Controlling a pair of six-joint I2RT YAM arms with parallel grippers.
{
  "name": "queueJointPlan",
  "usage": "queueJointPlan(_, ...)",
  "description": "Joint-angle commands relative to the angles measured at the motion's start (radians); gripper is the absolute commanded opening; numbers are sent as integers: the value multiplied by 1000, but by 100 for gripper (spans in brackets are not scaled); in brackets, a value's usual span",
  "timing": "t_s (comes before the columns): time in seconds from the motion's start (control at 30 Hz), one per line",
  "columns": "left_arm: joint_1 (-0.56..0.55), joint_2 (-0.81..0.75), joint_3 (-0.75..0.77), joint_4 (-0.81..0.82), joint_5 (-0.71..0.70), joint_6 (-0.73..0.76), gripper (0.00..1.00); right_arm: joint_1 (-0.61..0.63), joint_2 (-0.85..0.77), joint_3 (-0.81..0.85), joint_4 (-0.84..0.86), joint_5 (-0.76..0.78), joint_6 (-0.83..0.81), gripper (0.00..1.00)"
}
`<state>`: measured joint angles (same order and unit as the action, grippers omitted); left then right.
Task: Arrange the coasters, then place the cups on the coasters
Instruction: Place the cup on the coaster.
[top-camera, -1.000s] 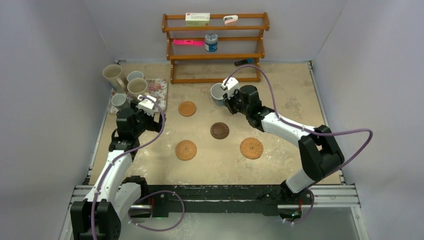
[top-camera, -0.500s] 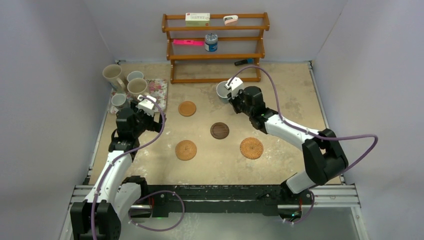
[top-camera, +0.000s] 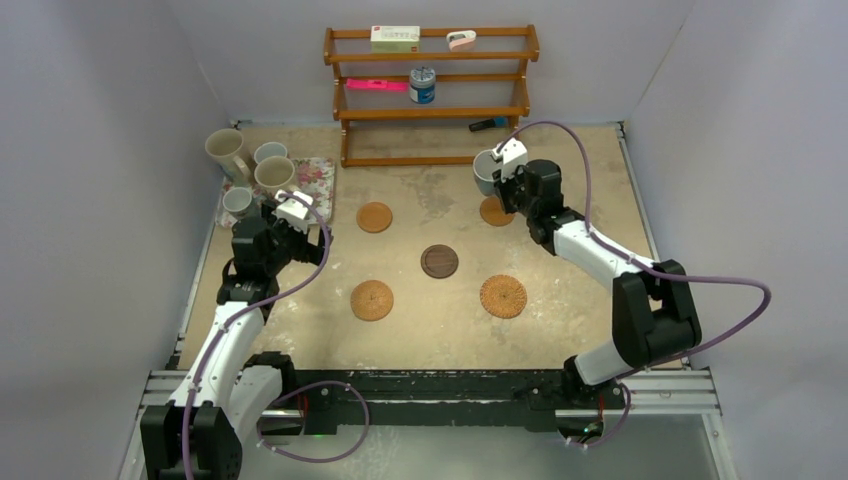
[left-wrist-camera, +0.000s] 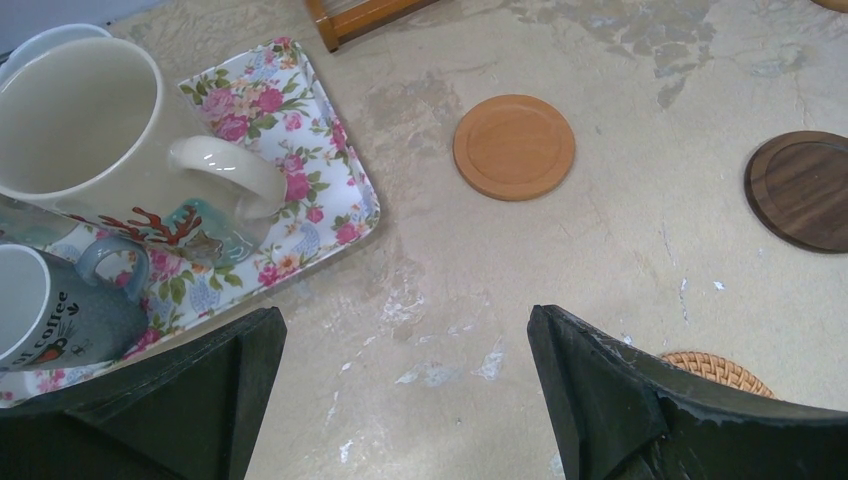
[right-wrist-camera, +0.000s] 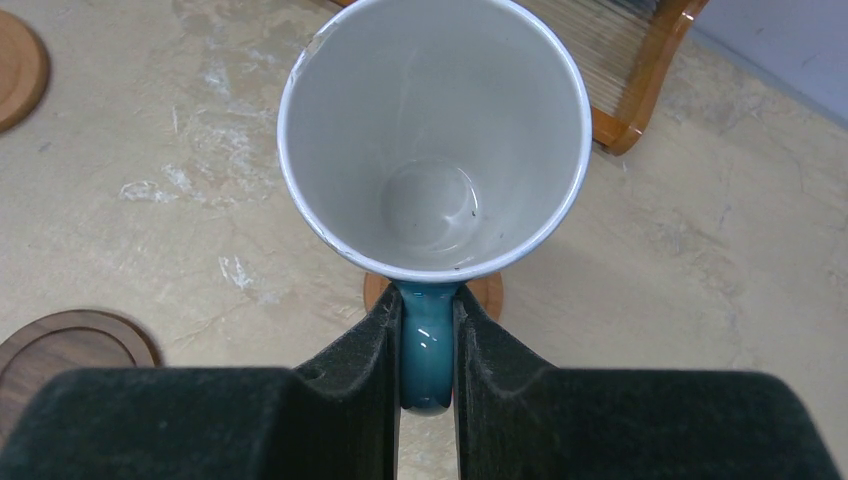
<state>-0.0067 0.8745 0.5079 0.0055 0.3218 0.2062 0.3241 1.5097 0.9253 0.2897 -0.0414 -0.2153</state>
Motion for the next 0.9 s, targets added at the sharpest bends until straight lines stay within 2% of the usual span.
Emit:
queueJointPlan(0.0, 5, -16, -14, 30, 25, 23, 100, -31, -39, 14, 95, -58, 24, 0)
queueJointPlan(0.37, 5, -22, -15, 27, 29, 25, 100, -100, -56, -26, 142, -117, 80, 0)
queueJointPlan(0.87, 5, -22, -16, 27, 33, 27, 100, -126, 16, -58, 209, -134, 115, 0)
